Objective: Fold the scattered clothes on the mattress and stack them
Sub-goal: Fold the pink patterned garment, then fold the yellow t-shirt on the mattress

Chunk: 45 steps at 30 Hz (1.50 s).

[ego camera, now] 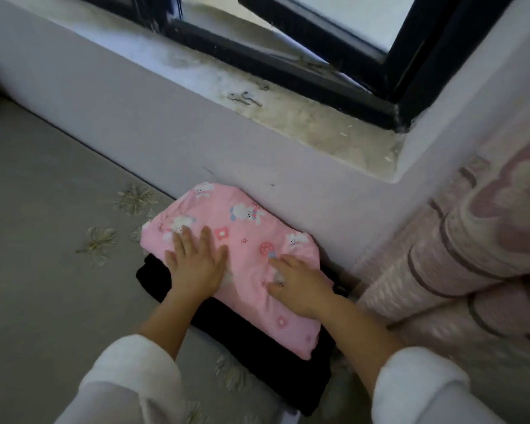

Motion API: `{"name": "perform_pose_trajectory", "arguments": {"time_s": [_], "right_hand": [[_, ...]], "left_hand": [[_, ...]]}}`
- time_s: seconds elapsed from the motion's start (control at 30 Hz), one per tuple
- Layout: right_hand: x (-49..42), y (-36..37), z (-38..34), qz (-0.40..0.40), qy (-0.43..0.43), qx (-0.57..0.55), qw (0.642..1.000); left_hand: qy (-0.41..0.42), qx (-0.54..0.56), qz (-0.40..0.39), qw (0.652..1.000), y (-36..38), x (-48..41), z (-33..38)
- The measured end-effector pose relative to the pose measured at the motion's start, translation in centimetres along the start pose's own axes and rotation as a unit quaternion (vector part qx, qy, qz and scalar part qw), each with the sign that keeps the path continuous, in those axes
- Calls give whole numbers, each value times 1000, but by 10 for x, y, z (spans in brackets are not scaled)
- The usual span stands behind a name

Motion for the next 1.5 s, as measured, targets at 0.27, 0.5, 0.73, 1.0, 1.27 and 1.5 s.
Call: {"name": "perform_pose_trajectory", "arguments": {"time_s": [0.27,0.5,0.73,1.0,1.27,1.5], "right_hand": [[116,4,-27,115,-53,-82,989],[246,59,-103,79,-115,-81,987],[340,139,-206,3,-171,-86,982],[445,254,-363,-76,-264,-44,960],[618,416,-573,-137,-377,-22,916],[764,540,-697,-196,-451,39,870]], "left_hand": [[-22,70,53,996,-59,143,-5],[-80,58,64,993,-84,331,-73],[-162,65,78,982,-122,481,-195],[-279,103,167,940,-183,667,-354],[-392,108,222,886,-228,911,-543],[-459,92,235,852,-257,1075,-662]]}}
Point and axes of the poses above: each hand's wrist, its own x-axis away from the middle knuckle, its own y-axis out of the palm, z = x × y, the point moved 10 cm from there along -x, towards the middle knuckle, and after that the axes turned 3 degrees about z, right-handed, at the moved point
